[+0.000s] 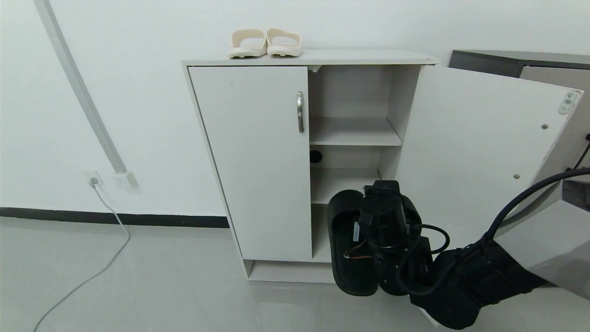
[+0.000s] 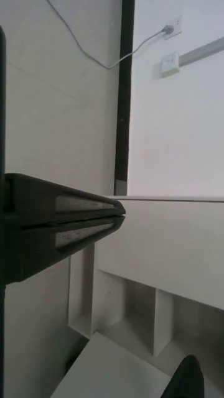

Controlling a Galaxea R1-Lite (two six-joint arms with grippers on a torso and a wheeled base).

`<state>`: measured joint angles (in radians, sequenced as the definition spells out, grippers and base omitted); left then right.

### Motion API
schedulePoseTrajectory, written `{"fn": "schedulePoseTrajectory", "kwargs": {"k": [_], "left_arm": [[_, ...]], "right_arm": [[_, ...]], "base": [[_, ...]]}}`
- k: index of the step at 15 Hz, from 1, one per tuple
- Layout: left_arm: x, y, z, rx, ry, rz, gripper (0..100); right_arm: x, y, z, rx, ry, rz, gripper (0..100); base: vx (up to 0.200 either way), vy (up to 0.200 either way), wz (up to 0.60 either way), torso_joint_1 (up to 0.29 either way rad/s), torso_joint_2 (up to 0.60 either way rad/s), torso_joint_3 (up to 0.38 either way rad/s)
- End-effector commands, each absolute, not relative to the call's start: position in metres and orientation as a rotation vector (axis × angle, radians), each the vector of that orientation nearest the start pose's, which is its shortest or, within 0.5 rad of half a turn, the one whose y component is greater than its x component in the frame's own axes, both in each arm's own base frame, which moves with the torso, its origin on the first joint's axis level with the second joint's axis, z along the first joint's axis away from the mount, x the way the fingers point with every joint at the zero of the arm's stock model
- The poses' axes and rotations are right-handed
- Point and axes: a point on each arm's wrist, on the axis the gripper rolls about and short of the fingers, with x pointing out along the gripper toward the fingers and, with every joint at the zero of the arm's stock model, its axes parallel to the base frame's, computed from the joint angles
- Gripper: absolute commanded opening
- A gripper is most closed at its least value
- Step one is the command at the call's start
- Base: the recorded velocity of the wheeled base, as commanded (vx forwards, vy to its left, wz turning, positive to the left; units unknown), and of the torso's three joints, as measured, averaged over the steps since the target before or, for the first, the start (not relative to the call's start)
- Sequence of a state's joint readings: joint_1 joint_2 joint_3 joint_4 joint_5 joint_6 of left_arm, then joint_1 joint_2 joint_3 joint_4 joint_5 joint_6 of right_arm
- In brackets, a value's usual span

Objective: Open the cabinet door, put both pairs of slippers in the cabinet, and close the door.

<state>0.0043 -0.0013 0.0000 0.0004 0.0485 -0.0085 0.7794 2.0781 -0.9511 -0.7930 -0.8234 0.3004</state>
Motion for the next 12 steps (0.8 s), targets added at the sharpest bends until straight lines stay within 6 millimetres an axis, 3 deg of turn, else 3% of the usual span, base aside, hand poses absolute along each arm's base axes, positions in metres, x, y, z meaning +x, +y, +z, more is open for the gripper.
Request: {"fn": "schedulePoseTrajectory", "kwargs": {"k": [1,7,12], "left_arm": [[-0.023,0.001,0.075,-0.008,0.000,0.054,0],[-0.023,0.001,0.075,-0.009,0.000,0.054,0],[-0.023,0.001,0.075,-0.008,0.000,0.051,0]], "right_arm": [[0.285,0.251,0.104,0.058,0.225,-0.091,0],[0.291,0.251,0.084,0.038,0.255,-0.085,0],[0.285,0.248,0.063,0.010,0.211,0.055,0]], "base": [[0.000,0.000,0.00,0.000,0.00,0.000],[0.000,0.000,0.00,0.000,0.00,0.000],[0.000,0.000,0.00,0.000,0.00,0.000]]}}
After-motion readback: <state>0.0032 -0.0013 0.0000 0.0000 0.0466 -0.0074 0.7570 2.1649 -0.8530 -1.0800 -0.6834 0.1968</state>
